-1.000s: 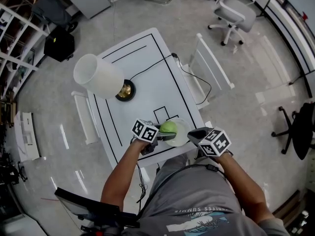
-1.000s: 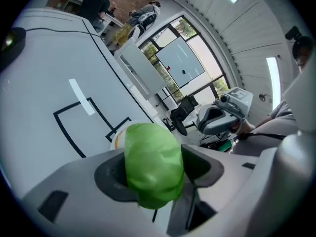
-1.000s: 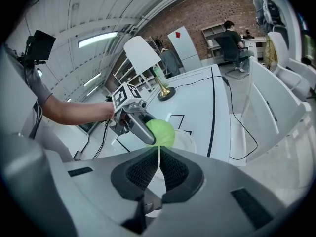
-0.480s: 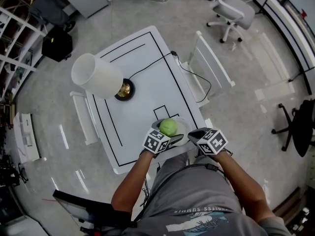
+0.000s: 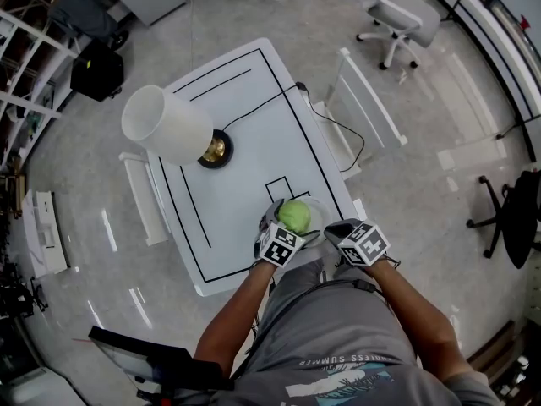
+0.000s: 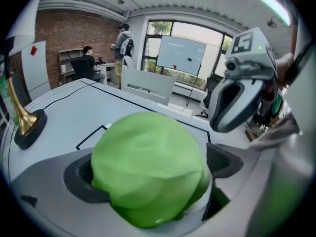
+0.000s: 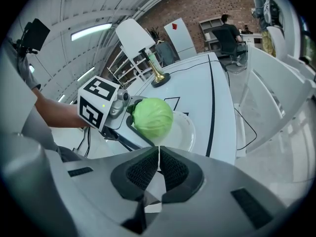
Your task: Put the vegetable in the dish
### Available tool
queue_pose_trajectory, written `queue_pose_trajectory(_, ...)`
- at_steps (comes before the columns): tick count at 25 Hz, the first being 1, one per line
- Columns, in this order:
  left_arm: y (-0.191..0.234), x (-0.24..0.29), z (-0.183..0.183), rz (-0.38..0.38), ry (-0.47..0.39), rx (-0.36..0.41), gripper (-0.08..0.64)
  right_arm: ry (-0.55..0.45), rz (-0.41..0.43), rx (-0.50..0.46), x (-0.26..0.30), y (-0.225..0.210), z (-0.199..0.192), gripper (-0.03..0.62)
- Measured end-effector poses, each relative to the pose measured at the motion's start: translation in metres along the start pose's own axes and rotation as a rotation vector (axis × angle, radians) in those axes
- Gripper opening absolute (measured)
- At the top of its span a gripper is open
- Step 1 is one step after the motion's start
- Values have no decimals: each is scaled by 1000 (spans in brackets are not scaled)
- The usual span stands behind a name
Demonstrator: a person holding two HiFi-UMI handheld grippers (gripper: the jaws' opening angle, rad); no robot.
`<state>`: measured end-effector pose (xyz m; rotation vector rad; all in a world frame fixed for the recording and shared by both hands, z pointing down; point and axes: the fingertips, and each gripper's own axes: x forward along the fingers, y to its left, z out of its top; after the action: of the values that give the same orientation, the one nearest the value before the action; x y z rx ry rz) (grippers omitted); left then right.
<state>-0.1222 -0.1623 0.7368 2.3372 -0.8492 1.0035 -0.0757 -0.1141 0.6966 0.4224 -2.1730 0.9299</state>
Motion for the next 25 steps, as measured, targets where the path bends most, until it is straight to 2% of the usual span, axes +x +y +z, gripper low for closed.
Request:
queue_pose_trajectory(2, -9, 2, -10, -14, 64, 63, 588, -4, -9, 1, 0, -2, -1, 11)
queue_pose_trajectory(5, -15, 4, -12, -12, 81, 79, 586, -2, -12, 3, -2, -5, -3, 11)
queue_pose_trajectory(11, -6, -11, 3, 26, 2, 69, 586, -34, -43, -5, -8, -9, 1, 11)
queue_pose_trajectory(15, 7, -43, 15, 49, -85, 22, 586, -122, -55, -24, -26, -5, 20, 10)
queue_pose_trajectory(19, 13, -97, 38, 59, -218, -61, 580, -266, -17, -82, -66, 17, 56, 9)
queue_pose_trajectory(22, 13, -146, 68, 82, -378, -106, 570, -389, 17, -160, -109, 40, 84, 9)
queue_pose_trajectory(23, 11, -164, 79, 87, -439, -125, 546, -431, 24, -193, -126, 48, 93, 9)
queue_pose_trajectory(24, 9, -184, 91, 89, -504, -147, 473, -473, 27, -228, -142, 57, 101, 9)
queue_pose_trajectory(25, 6, -204, 102, 89, -573, -171, 346, -512, 26, -263, -159, 65, 108, 8)
